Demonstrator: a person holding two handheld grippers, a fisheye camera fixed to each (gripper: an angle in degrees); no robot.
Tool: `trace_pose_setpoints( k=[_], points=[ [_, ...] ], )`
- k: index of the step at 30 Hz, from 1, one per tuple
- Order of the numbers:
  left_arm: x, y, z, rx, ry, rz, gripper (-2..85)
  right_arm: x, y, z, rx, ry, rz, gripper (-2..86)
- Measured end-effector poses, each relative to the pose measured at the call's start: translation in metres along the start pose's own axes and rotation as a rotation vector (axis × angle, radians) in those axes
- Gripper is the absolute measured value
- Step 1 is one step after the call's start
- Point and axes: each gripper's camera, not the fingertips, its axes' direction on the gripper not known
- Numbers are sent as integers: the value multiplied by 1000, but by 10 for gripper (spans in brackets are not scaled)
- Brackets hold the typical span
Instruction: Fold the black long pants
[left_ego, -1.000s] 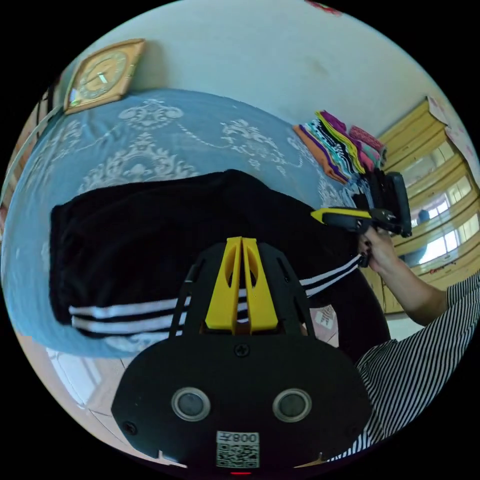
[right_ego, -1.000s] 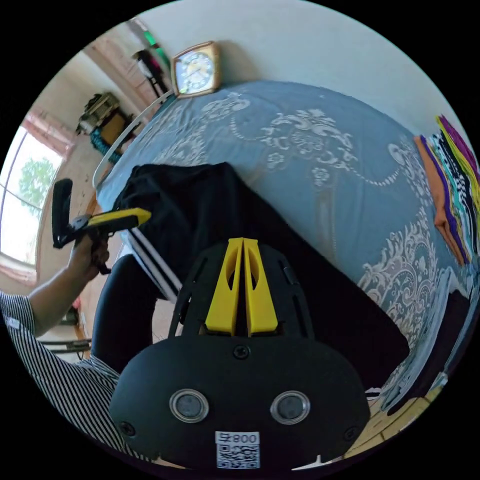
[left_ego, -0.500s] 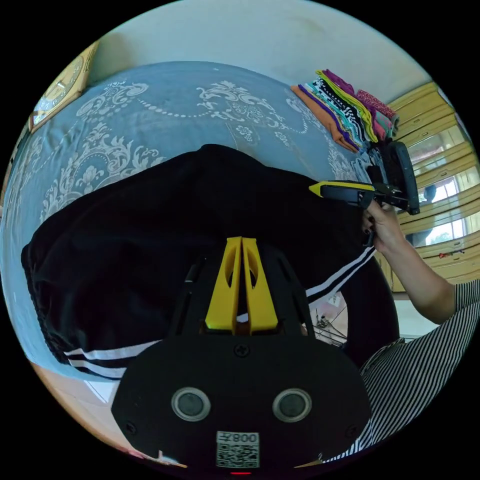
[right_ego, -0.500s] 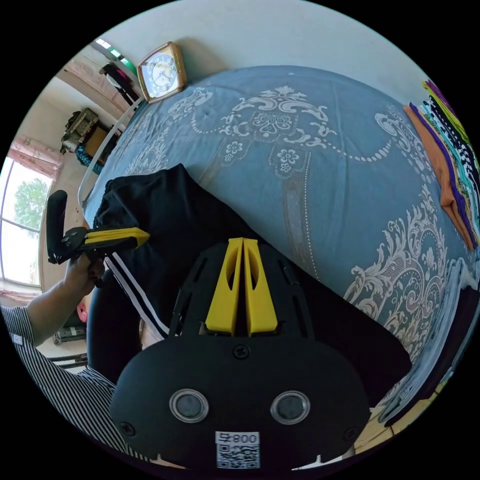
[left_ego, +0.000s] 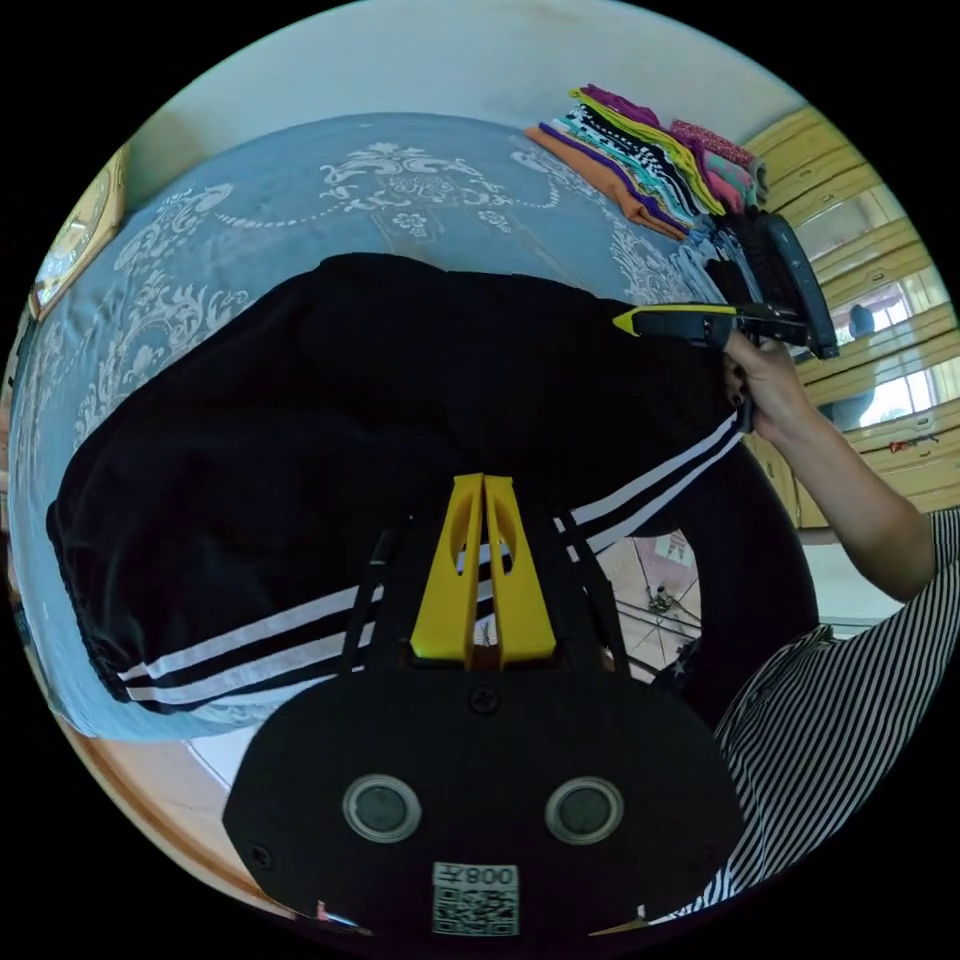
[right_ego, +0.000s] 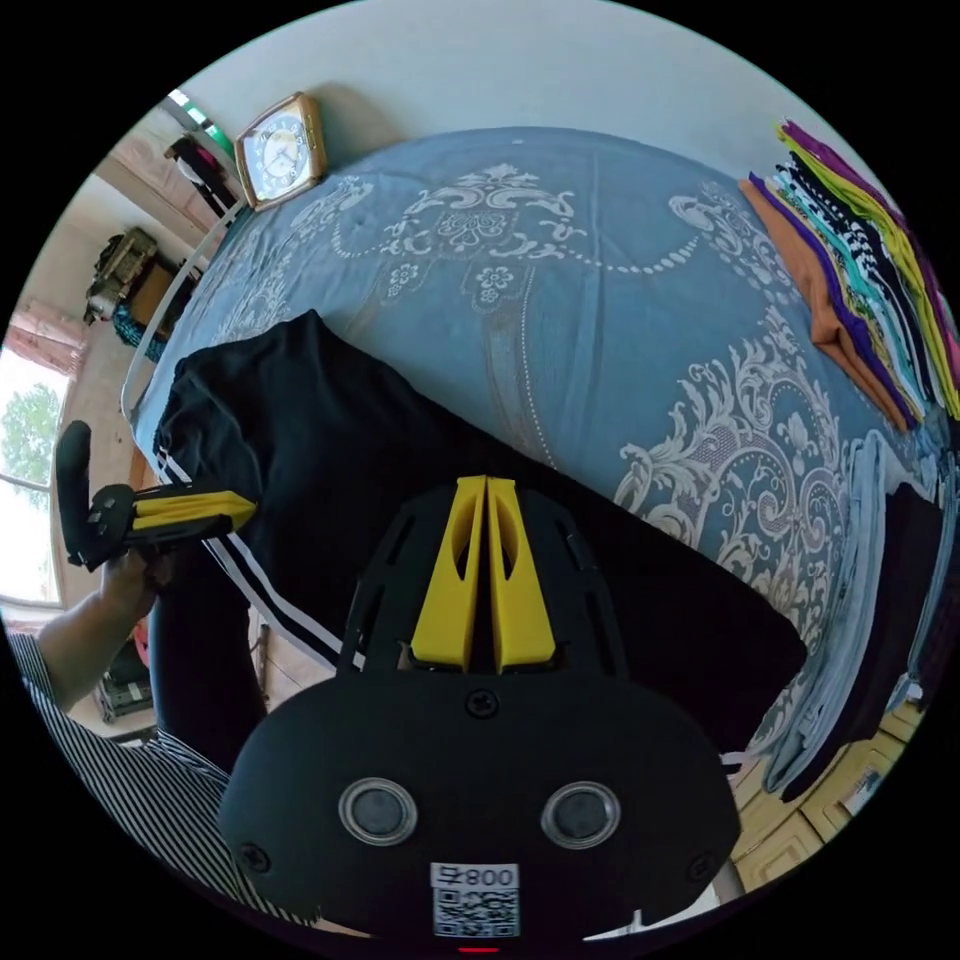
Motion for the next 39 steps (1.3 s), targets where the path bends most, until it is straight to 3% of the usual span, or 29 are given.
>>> trace_pose_setpoints(
  k=[5, 13, 28, 33, 39],
  points=[
    [38, -35, 9, -46, -11, -4, 1, 36, 23, 32, -10, -94, 76, 1],
    [127, -91, 10, -65, -6, 81, 1, 74, 94, 31, 126, -160, 105, 1],
    [267, -202, 31, -169, -42, 115, 3, 150, 243, 119, -61, -155, 178, 1],
    [342, -250, 9, -71, 12, 199, 10, 186, 292, 115, 64, -181, 251, 4],
    [459, -351, 40, -88, 137, 378, 43, 252, 374, 124, 230, -231, 508, 35]
  ],
)
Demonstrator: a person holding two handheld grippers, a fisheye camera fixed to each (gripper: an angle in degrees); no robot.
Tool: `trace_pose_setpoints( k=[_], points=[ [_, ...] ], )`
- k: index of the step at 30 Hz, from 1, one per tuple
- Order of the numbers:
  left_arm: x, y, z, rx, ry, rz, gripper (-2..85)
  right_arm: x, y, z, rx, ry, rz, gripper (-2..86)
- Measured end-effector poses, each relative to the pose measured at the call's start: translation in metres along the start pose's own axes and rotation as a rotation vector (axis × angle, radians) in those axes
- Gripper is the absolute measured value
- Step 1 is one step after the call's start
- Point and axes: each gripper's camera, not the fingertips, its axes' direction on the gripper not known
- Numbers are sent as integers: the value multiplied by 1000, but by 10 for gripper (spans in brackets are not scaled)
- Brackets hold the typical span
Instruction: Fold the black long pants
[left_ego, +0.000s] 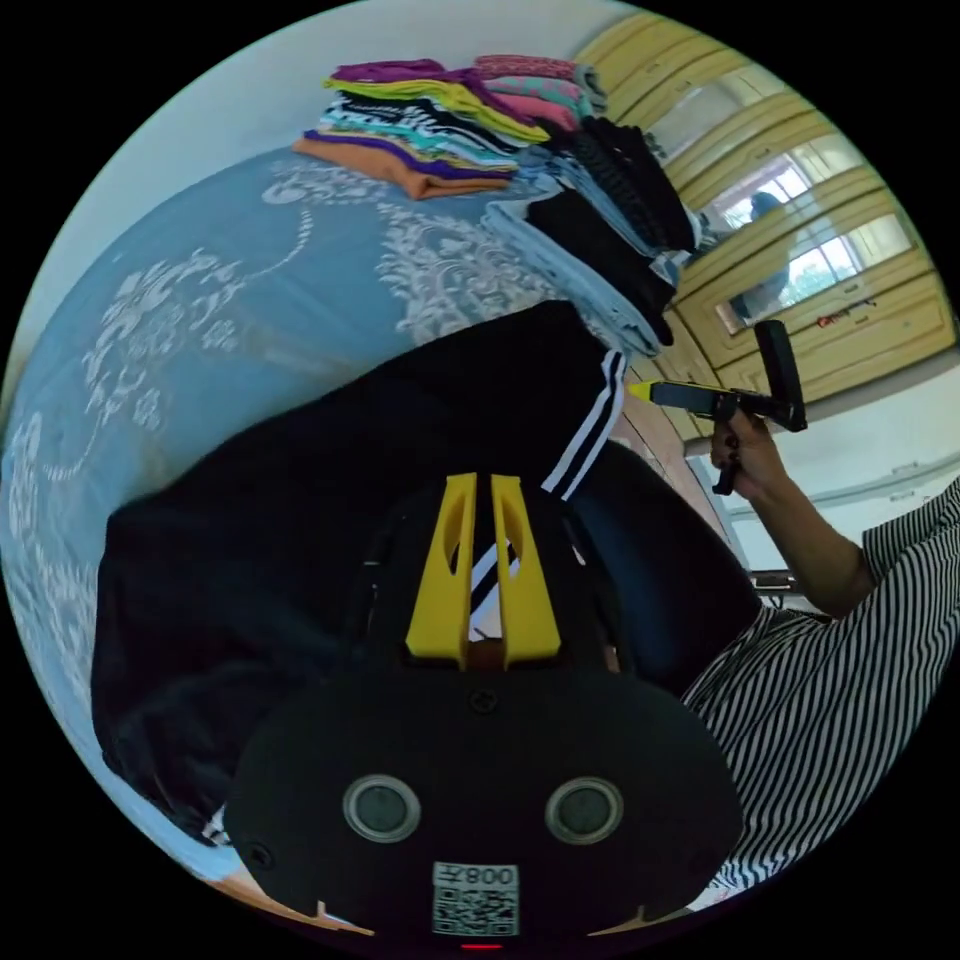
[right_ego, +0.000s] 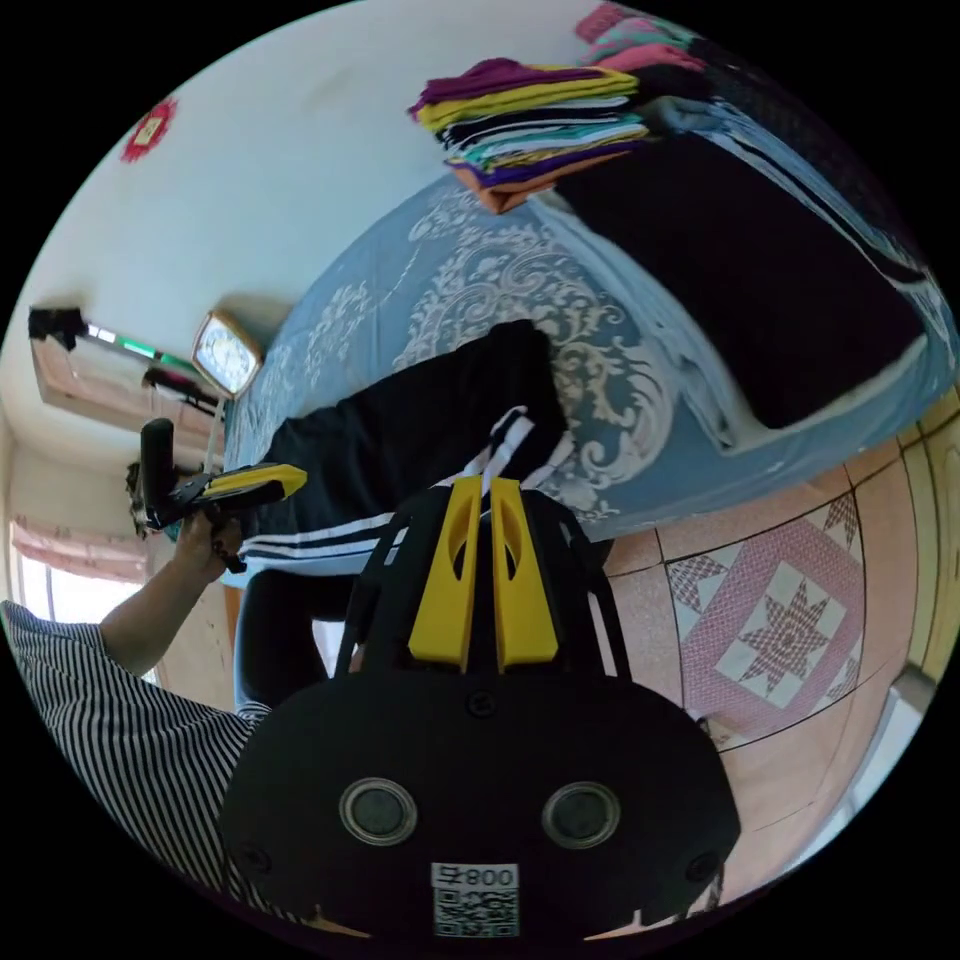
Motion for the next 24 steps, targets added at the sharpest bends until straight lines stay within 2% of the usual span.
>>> trace_pose_setpoints(
  k=[6, 12, 18, 24],
  points=[
    [78, -157, 50, -69, 20, 196, 78, 52, 18, 9, 44, -39, 72, 74],
    [133, -273, 101, -172, -11, 320, 91, 88, 31, 23, 54, -116, 116, 85],
    [172, -350, 152, -260, -6, 397, 106, 112, 41, 29, 71, -139, 127, 103],
    [199, -392, 206, -362, -15, 449, 103, 124, 44, 46, 41, -151, 133, 108]
  ],
)
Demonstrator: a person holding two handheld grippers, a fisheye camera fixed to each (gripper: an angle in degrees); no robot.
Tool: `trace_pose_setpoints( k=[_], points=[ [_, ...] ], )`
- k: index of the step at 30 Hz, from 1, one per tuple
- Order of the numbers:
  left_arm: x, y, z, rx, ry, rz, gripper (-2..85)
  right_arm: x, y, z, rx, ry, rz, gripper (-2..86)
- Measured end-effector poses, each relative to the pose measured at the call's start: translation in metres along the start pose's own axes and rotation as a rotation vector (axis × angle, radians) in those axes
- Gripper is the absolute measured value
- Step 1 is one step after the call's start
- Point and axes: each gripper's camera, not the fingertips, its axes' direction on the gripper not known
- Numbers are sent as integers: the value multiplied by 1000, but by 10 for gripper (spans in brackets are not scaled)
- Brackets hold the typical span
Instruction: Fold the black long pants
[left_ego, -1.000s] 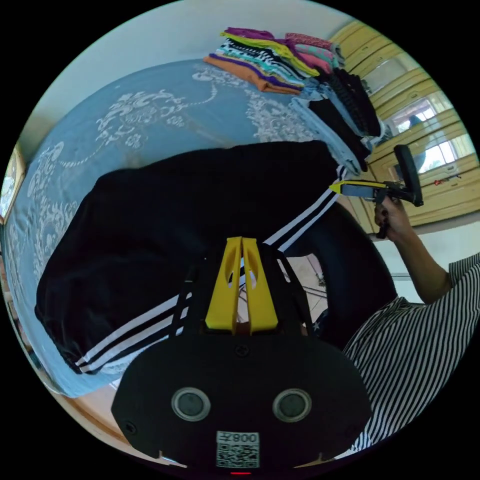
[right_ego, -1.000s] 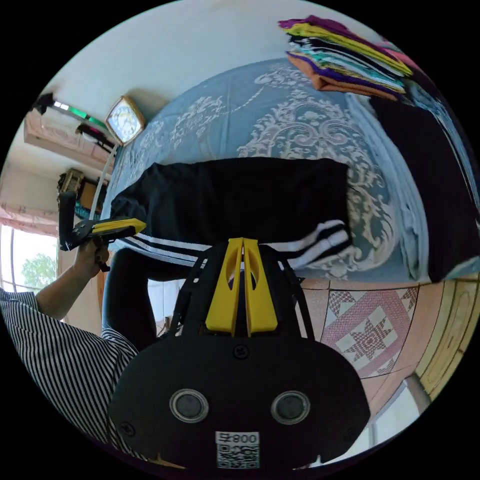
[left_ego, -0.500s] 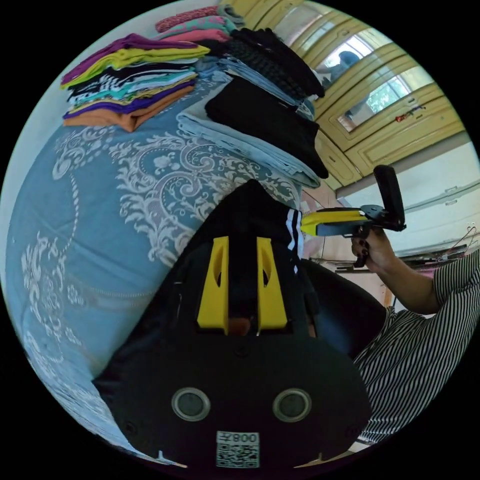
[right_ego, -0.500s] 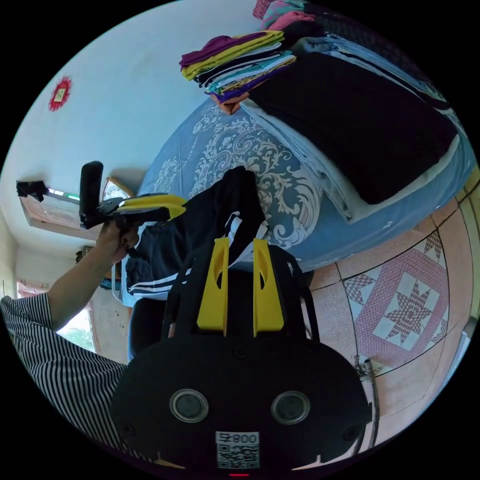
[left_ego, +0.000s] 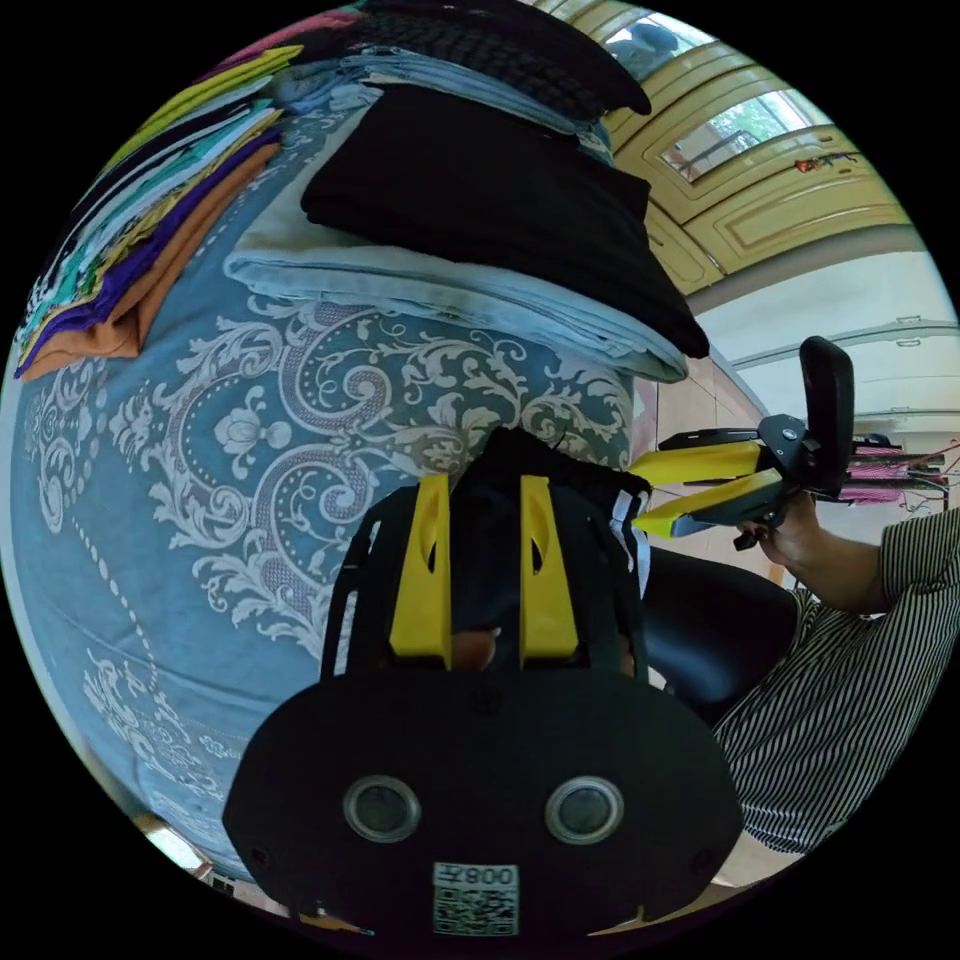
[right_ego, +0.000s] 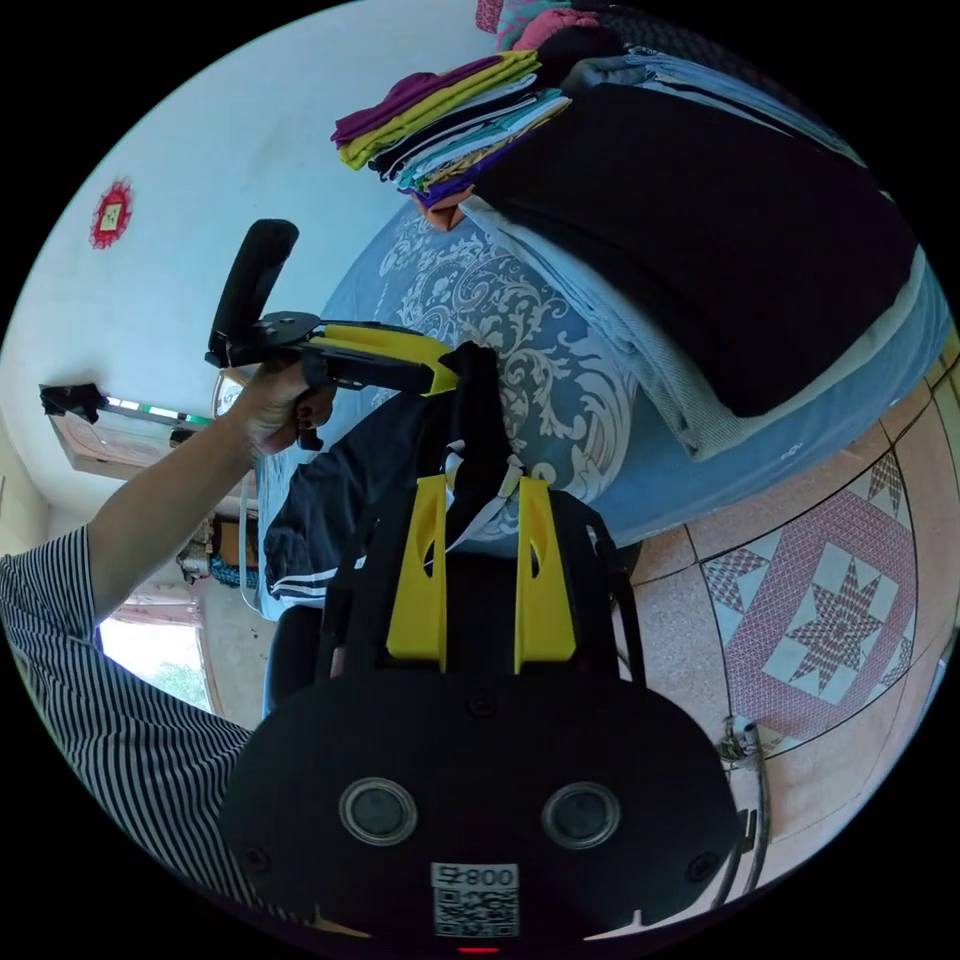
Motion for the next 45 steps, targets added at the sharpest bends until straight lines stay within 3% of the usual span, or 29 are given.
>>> trace_pose_setpoints(
  k=[7, 11, 17, 25, 37, 45],
  points=[
    [9, -22, 12, -24, -37, 68, 69, 7, 6, 3, 7, -31, 9, 90],
    [6, -30, 24, -55, 29, 62, 38, 5, 7, 3, 1, -41, 18, 77],
    [-10, -13, 22, -24, 88, 9, 28, 8, 11, -1, 4, -177, 73, 63],
    [2, 32, -3, -4, 9, 89, 26, -37, 18, -24, 69, -229, 19, 57],
    [-12, 208, -65, 133, -80, 129, 23, -188, 14, -58, 130, -272, -212, 58],
    [-63, 421, -90, 274, -88, 49, 26, -327, 0, -44, 55, -323, -416, 57]
  ],
)
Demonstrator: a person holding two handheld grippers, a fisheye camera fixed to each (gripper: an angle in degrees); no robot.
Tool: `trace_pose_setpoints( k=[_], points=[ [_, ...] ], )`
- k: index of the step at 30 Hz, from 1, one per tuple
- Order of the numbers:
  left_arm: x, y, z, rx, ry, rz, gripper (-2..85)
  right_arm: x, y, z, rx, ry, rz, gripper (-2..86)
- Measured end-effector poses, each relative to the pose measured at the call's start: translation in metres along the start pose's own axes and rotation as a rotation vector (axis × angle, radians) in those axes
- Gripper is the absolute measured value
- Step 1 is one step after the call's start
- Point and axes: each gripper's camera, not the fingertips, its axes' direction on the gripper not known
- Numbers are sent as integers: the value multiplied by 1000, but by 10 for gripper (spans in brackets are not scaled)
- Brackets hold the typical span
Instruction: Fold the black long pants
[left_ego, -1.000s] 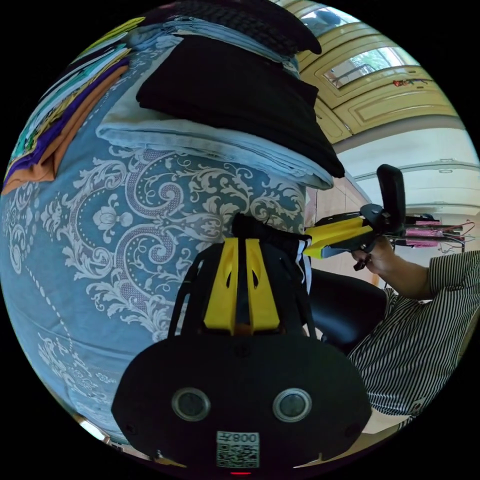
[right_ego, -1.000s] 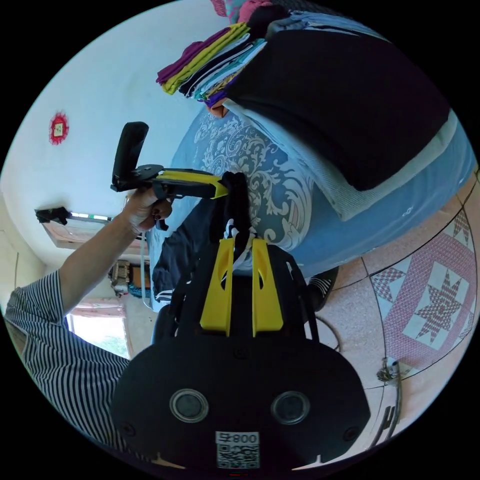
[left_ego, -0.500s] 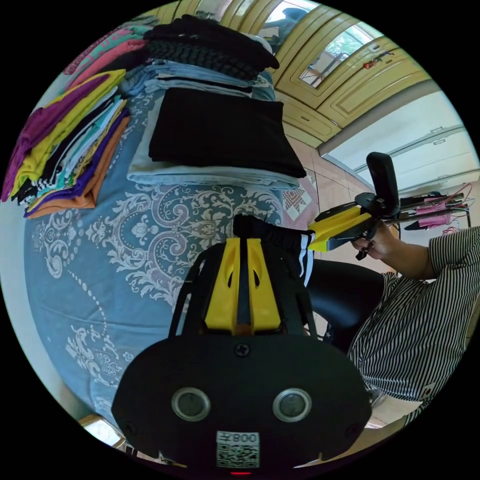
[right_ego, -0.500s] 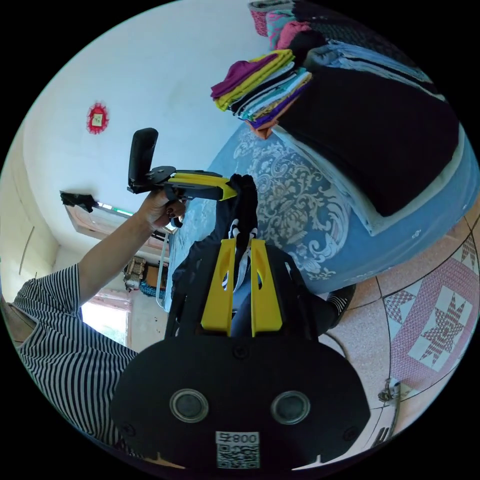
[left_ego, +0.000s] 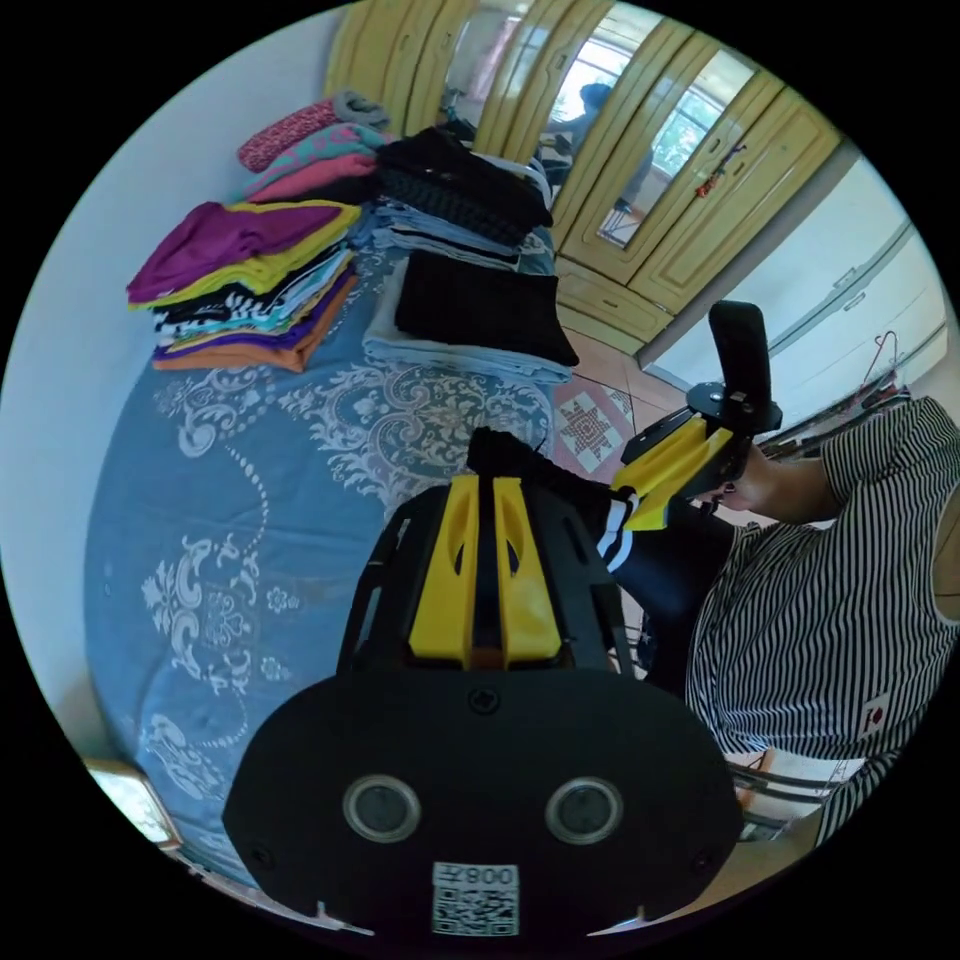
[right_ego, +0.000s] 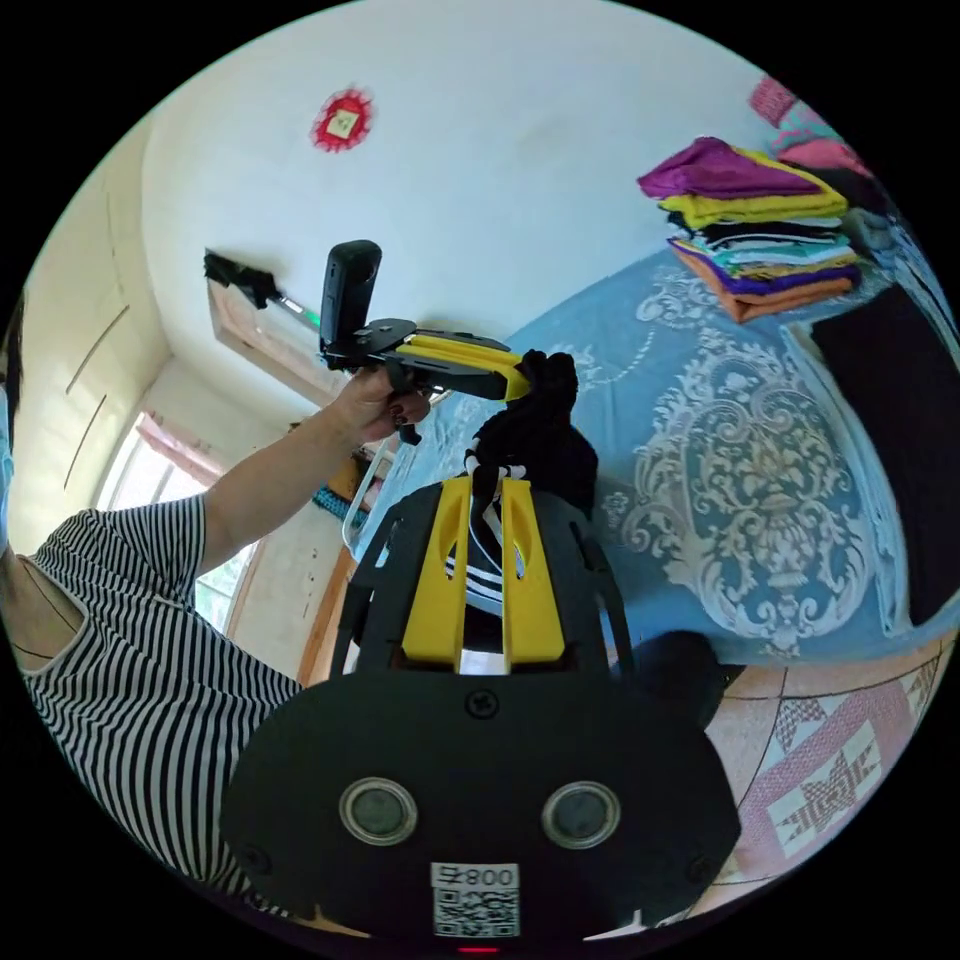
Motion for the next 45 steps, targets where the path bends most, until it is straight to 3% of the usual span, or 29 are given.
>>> trace_pose_setpoints(
  k=[7, 15, 25, 30, 34, 41, 45],
  points=[
    [-60, 196, -21, 75, 6, -164, 27, -84, -59, 87, -151, -59, -98, 58],
    [-135, 424, 15, 104, 59, -382, 27, -146, -112, 188, -345, -64, -122, 59],
    [-185, 633, 61, 117, 77, -602, 23, -207, -165, 292, -524, -49, -126, 61],
    [-183, 746, 53, 221, 48, -756, 12, -236, -183, 339, -617, -45, -146, 63],
    [-161, 796, 53, 299, 79, -785, 5, -259, -192, 379, -716, -79, -165, 42],
    [-121, 830, 99, 154, 92, -790, 1, -290, -219, 399, -747, -145, -163, 22],
    [-110, 869, 92, 225, 105, -874, 1, -305, -235, 393, -722, -91, -197, 10]
  ],
)
